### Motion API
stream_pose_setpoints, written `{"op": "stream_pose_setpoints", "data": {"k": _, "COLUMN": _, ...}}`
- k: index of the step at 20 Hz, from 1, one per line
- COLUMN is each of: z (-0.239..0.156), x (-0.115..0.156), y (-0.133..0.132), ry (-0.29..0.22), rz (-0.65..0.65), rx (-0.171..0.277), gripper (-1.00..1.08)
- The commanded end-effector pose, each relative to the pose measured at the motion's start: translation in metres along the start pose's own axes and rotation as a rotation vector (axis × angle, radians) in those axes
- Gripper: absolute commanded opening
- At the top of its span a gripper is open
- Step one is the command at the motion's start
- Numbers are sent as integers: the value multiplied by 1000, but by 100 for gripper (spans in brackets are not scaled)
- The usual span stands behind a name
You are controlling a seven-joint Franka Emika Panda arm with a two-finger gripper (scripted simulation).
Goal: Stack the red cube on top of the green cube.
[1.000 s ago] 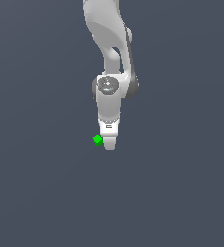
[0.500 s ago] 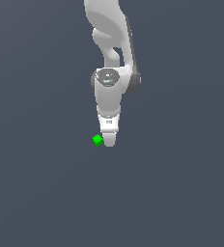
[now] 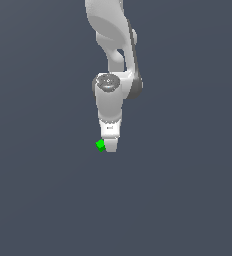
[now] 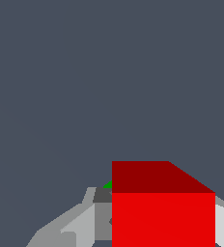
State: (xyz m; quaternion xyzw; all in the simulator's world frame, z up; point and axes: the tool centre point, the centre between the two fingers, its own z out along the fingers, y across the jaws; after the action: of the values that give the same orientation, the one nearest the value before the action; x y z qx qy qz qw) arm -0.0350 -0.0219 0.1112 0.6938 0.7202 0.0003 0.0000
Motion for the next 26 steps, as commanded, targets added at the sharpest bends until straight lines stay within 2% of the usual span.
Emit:
{"op": "stream_pose_setpoints", "data": {"k": 1, "z": 10, "x": -11, "y": -3, "ry": 0, "rz": 1, "rx": 0, "gripper": -100}}
{"op": "stream_pose_setpoints", "data": {"k": 9, "z": 49, "x": -51, "y": -14, "ry": 0, "rz": 1, "rx": 1, "gripper": -100}}
{"op": "stream_pose_setpoints", "data": {"k": 17, "z": 51, "x": -55, "y": -13, "ry": 0, "rz": 1, "rx": 0, "gripper": -100}}
{"op": "stream_pose_setpoints", "data": {"k": 18, "z": 51, "x": -55, "y": -13, "ry": 0, "rz": 1, "rx": 0, "gripper": 100}}
{"op": "stream_pose_setpoints", "data": {"k": 26, "z": 51, "x": -55, "y": -13, "ry": 0, "rz": 1, "rx": 0, "gripper": 100}}
